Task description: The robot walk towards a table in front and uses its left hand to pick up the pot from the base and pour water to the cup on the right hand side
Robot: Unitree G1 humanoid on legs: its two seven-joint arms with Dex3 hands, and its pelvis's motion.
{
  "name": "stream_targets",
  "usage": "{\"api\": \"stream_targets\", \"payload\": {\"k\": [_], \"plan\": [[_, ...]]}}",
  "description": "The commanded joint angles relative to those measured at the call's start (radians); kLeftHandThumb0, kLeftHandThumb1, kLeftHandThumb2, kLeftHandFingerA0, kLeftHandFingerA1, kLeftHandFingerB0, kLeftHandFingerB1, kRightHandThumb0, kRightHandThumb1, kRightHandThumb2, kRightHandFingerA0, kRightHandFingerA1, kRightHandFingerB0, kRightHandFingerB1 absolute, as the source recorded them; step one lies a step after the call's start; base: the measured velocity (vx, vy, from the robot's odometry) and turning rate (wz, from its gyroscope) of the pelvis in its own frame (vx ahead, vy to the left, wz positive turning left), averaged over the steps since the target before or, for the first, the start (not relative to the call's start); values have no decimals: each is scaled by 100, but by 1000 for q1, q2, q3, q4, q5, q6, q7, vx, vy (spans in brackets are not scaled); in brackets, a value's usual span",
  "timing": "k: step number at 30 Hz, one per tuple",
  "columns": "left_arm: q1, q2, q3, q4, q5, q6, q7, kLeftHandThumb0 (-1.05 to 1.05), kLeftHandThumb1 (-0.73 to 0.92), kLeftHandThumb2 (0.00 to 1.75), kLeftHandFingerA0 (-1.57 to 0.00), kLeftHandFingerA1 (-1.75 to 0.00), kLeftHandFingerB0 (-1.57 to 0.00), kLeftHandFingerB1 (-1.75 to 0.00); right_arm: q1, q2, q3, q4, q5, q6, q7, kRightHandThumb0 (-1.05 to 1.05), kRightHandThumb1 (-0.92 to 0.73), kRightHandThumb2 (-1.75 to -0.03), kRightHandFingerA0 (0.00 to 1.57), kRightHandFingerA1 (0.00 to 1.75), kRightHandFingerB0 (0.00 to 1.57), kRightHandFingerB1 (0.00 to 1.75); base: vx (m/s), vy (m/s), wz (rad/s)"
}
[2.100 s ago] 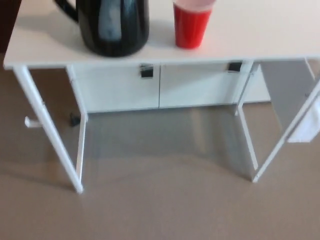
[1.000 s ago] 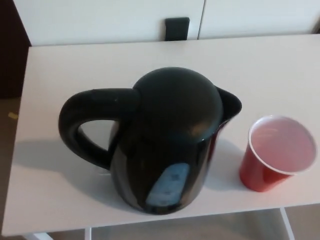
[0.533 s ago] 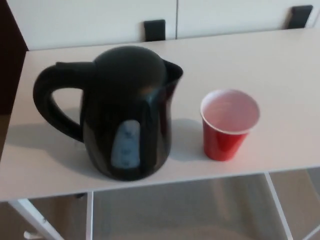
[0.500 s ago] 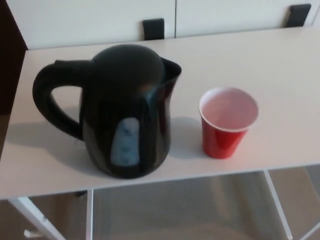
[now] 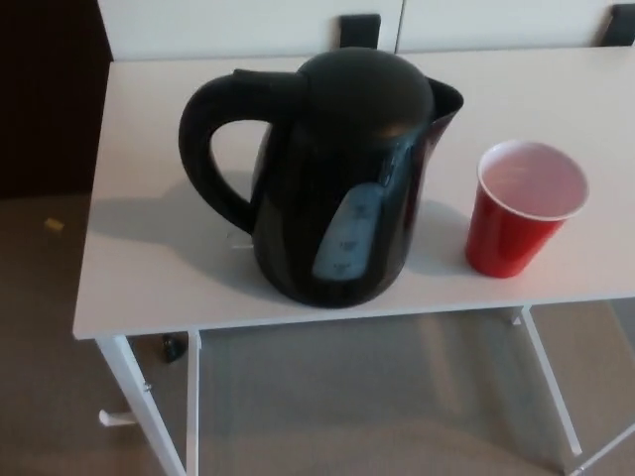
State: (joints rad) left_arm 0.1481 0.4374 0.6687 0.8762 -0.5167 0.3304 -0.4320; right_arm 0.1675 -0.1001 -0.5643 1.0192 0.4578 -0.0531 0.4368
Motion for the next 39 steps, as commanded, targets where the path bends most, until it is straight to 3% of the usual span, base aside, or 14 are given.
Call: {"api": "stream_targets", "payload": {"k": [1,3,7,8,9,10,12,13,14,24,25,26,37,39], "plan": [[-1,3,-10,-24,4,5,8,-6,56,96,-34,-57,-10,-48,4,-16,3,-3,0,-11,4,-21,-41,-98,29,64,15,54,0,0,0],[-10,8,-15,-5,8,-5,-1,-6,55,95,-32,-56,-7,-46,8,-14,6,-12,1,-15,12,-25,-48,-77,28,64,22,44,-22,-41,0],[-16,12,-12,9,2,-8,-8,-6,55,96,-39,-60,-9,-47,2,-16,2,-2,7,-13,9,-24,-35,-93,28,64,18,56,-36,-151,0],[-19,13,-12,14,1,-9,-6,-7,73,61,-52,-44,-22,-33,-2,-15,-2,-6,12,-2,2,-28,-46,-69,32,66,27,44,-107,-166,52],[-23,13,-12,20,3,-13,-1,-6,57,97,-34,-57,-11,-48,-2,-14,-5,-14,19,9,1,-27,-33,-91,29,64,18,55,-143,-159,8],[-27,13,-14,28,7,-20,3,-6,57,97,-35,-58,-12,-48,-1,-13,-6,-19,23,17,6,-29,-48,-67,32,66,25,44,-144,-162,5],[-27,10,-15,25,10,-23,13,-6,57,97,-36,-58,-13,-48,-3,-17,-3,-11,16,10,12,-30,-48,-68,28,64,25,46,-118,-107,2],[-27,8,-16,18,10,-22,16,-6,56,97,-38,-59,-13,-49,-4,-18,-3,-13,17,11,13,-25,-38,-94,26,62,18,55,0,0,0],[-26,7,-16,11,9,-21,14,-6,56,97,-38,-59,-13,-49,-6,-17,-4,-17,20,16,13,-25,-38,-94,26,62,18,55,-86,-11,0],[-36,16,-27,20,10,-21,0,-7,56,96,-35,-58,-11,-48,15,-6,12,-59,12,5,11,-27,-36,-93,27,63,20,57,-70,187,5],[-30,11,-27,2,5,-14,-1,-7,56,97,-32,-57,-11,-48,7,-13,10,-38,12,1,18,-27,-51,-74,28,65,28,49,9,89,10],[-28,12,-31,-3,7,-14,-9,-7,54,95,-32,-57,-11,-48,2,-12,12,-38,7,5,-6,-31,-45,-86,32,66,27,55,119,40,-1],[-34,18,-23,15,5,-19,-5,-7,55,96,-35,-57,-13,-49,-22,-21,19,3,1,-9,-1,-35,-41,-83,33,67,28,56,16,-17,6],[-43,14,-30,16,12,-22,4,-8,54,95,-39,-59,-11,-47,-32,-27,20,-1,2,-7,0,-34,-48,-66,32,67,34,53,0,0,0]]}}
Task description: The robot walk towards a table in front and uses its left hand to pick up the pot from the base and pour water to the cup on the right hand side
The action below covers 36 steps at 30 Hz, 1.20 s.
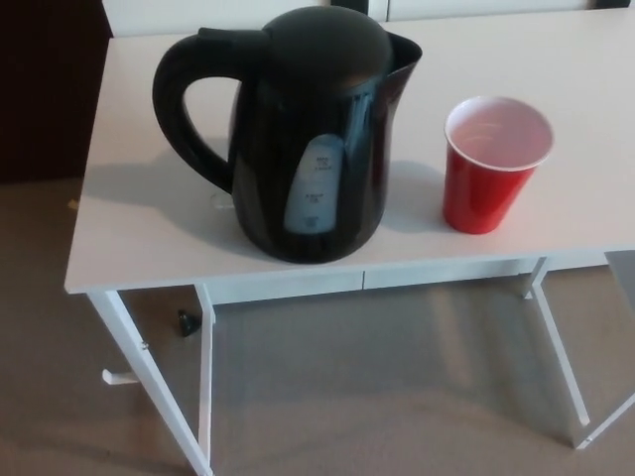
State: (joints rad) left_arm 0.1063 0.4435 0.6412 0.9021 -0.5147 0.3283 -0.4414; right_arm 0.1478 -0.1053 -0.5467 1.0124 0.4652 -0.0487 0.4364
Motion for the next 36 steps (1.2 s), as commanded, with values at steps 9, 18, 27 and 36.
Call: {"api": "stream_targets", "payload": {"k": [9,18,27,36], "plan": [[12,9,2,-8,8,-29,6,-7,54,94,-39,-59,-11,-48,-11,-22,11,1,-3,-2,-4,-33,-47,-65,33,69,32,48,0,0,0],[11,9,1,-1,5,-34,-9,-7,55,96,-40,-60,-13,-48,-5,-19,20,-15,-14,-14,-17,-36,-40,-84,35,67,32,58,0,0,0],[38,-20,-10,-60,31,-127,12,-11,52,94,-41,-60,-19,-50,-6,-26,25,3,-19,-21,3,-33,-50,-66,34,71,34,51,0,0,0],[72,-80,-7,-213,13,-90,74,-6,50,92,-41,-60,-16,-50,-13,-27,23,5,-20,-16,2,-36,-39,-82,36,68,33,59,0,0,0]]}}
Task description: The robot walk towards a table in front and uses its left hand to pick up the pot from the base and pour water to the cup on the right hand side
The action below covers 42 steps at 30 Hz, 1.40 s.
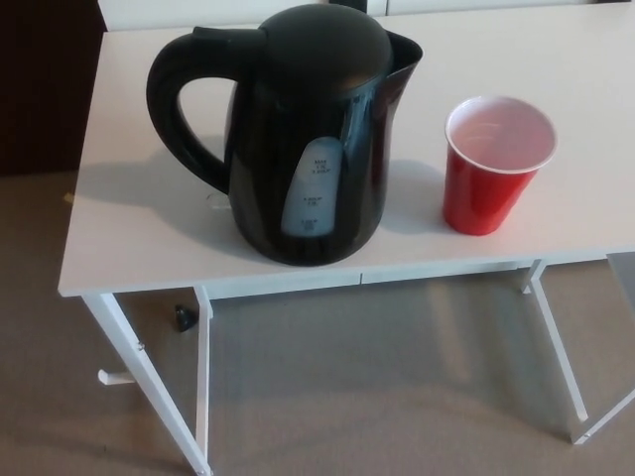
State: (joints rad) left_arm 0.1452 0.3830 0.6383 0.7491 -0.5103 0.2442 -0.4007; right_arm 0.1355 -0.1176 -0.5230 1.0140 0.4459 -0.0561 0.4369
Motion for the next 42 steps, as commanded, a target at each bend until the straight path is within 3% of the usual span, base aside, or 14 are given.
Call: {"api": "stream_targets", "payload": {"k": [1,2,6,7,8,9,11,12,16,17,19,20,24,42], "plan": [[35,-22,-4,-68,6,0,37,-6,50,92,-41,-60,-16,-50,0,-14,0,3,-2,-9,1,-36,-39,-82,36,68,33,59,0,0,0],[38,-17,-10,-66,8,-5,17,-8,51,93,-34,-57,-15,-49,-7,-13,1,6,-3,-10,-2,-33,-48,-65,35,69,36,52,0,0,0],[21,-11,-10,-38,12,-12,33,-10,49,91,-42,-60,-17,-50,-4,-14,1,-8,-2,-7,2,-33,-48,-67,33,68,34,51,0,0,0],[18,-14,-9,-39,12,-17,39,-11,65,58,-56,-44,-30,-35,-5,-17,7,-6,-10,-11,-1,-32,-49,-66,33,67,34,51,0,0,0],[17,-14,-9,-39,12,-19,41,-11,65,58,-56,-44,-30,-35,-6,-18,9,-6,-13,-12,-3,-32,-49,-66,33,67,34,51,0,0,0],[20,-15,-10,-49,14,-21,45,-12,66,59,-56,-44,-30,-35,-8,-20,10,4,-14,-17,5,-27,-35,-92,30,65,21,57,0,0,0],[26,-15,-7,-72,6,-7,45,-13,68,59,-57,-45,-29,-35,-9,-19,10,8,-14,-24,4,-33,-46,-68,36,74,34,53,0,0,0],[35,-17,-11,-88,6,-2,43,-11,52,94,-44,-61,-16,-50,-7,-20,15,11,-22,-34,-3,-35,-47,-66,36,73,35,53,0,0,0],[35,-18,-11,-92,8,-1,51,-10,51,93,-46,-61,-15,-49,-22,-19,5,19,-11,-17,-21,-34,-41,-83,35,66,31,56,23,7,4],[34,-18,-13,-89,12,-6,54,-12,66,59,-56,-44,-27,-35,-20,-17,6,13,-10,-15,-19,-28,-50,-69,34,67,35,51,42,13,14],[34,-18,-16,-91,13,-4,52,-12,66,59,-56,-44,-26,-34,-22,-17,6,16,-10,-19,-21,-32,-41,-85,35,67,32,57,-33,15,24],[31,-19,-14,-86,10,-7,50,-10,50,92,-46,-62,-16,-49,-18,-14,10,9,-14,-28,-18,-33,-40,-85,38,69,31,57,0,0,0],[27,-20,-17,-89,10,-9,56,-11,49,92,-42,-60,-16,-49,-17,-14,16,3,-13,-31,-7,-28,-50,-71,34,69,33,52,25,55,-3],[-18,6,-26,-62,6,-4,49,-12,49,92,-40,-59,-16,-49,-60,-19,13,7,-4,-7,-9,-34,-42,-87,34,68,34,61,93,139,-6]]}}
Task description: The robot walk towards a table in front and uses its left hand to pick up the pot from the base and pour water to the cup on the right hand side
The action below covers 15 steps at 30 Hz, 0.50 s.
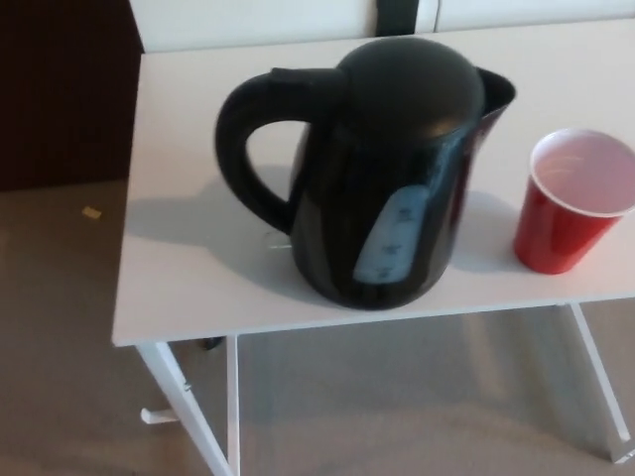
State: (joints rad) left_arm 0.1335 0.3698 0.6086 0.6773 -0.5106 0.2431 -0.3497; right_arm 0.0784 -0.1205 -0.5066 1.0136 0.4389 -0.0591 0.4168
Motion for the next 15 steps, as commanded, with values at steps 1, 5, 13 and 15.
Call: {"api": "stream_targets", "payload": {"k": [1,5,13,15], "plan": [[-8,21,3,11,9,-4,1,-11,51,93,-41,-59,-16,-49,-2,-15,-3,4,3,-7,13,-34,-41,-85,32,66,33,59,0,0,0],[-13,16,10,3,5,-2,18,-10,50,92,-43,-60,-17,-49,-16,-13,-1,-7,0,10,-18,-33,-41,-83,36,67,33,58,0,0,0],[-18,13,15,1,4,-26,12,-11,49,91,-39,-58,-16,-49,-39,-27,-4,20,8,15,35,-26,-40,-96,27,65,21,57,0,0,0],[5,-11,28,-102,-8,-19,51,-12,44,89,-39,-58,-19,-49,-32,-27,2,15,1,4,46,-29,-40,-96,24,63,18,56,0,0,0]]}}
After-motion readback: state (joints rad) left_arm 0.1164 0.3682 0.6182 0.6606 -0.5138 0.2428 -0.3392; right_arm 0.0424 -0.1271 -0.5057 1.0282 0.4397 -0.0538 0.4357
